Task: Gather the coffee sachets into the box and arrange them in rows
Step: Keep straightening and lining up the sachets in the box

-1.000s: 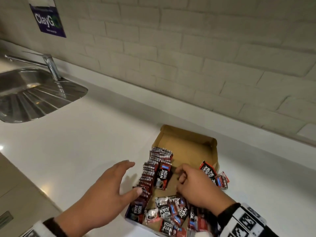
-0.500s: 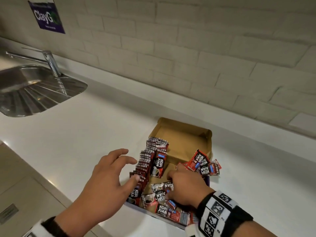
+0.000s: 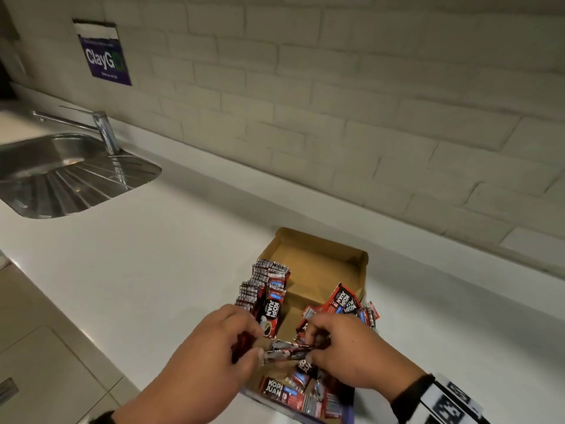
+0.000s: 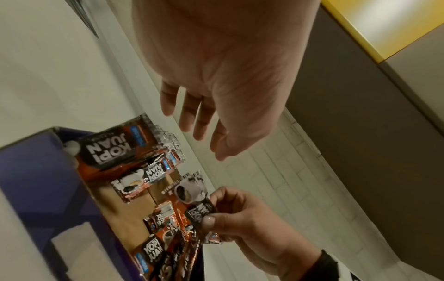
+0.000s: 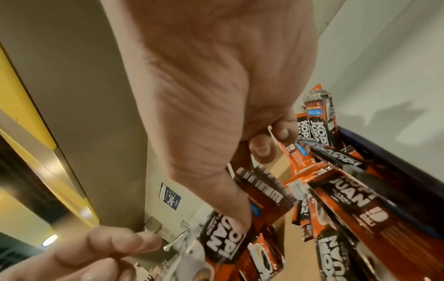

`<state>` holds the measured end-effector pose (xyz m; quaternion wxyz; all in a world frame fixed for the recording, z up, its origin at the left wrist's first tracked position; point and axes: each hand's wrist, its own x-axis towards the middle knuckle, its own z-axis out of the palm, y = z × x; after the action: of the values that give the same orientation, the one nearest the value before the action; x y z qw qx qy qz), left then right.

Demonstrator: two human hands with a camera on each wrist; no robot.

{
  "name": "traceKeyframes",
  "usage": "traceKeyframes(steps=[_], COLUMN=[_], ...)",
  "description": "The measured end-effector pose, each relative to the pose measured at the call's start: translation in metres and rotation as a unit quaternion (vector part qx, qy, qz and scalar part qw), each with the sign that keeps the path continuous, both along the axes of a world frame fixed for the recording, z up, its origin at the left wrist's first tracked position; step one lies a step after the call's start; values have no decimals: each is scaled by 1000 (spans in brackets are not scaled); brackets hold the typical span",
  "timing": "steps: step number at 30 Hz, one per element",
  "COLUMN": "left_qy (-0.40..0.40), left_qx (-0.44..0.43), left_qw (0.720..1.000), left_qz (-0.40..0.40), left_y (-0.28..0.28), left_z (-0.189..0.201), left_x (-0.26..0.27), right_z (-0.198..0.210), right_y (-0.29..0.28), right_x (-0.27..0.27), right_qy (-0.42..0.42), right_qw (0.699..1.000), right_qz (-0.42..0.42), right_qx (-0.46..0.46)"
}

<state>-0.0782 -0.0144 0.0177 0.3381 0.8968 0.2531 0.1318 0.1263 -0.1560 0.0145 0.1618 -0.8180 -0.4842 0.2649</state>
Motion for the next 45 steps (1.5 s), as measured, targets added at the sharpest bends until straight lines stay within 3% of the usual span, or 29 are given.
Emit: traceKeyframes(steps=[6, 11, 17, 26, 29, 35, 40, 43, 45], left_qy=[49, 2, -123, -121, -119, -67, -74, -89, -89], left_qx=[23, -146, -344, -295, -322, -299, -324, -330, -324], left_qw=[997, 986, 928, 947, 938, 948, 942, 939, 941], left_qz=[-62, -80, -77, -32, -46, -85, -51, -41, -40], left_y=[-15, -14, -16, -1, 0, -2, 10, 25, 32], left_z=[16, 20, 37, 37, 38, 35, 33, 34, 36], left_x=[32, 44, 46, 51, 53, 62, 61, 59, 58], right_z=[25, 40, 36, 37, 36, 33, 29, 26, 27], right_y=[-13, -16, -12, -16, -15, -18, -25, -28, -30], right_x=[-10, -13, -12, -14, -17, -18, -18, -18, -18], right_qy=[119, 215, 239, 287, 258, 248, 375, 493, 536], right_qw=[988, 952, 929, 915, 923, 933, 871, 774, 727], right_qz=[-43, -111, -162, -171, -187, -177, -218, -277, -299], right_qx=[85, 190, 233, 227, 213, 189, 233, 285, 308])
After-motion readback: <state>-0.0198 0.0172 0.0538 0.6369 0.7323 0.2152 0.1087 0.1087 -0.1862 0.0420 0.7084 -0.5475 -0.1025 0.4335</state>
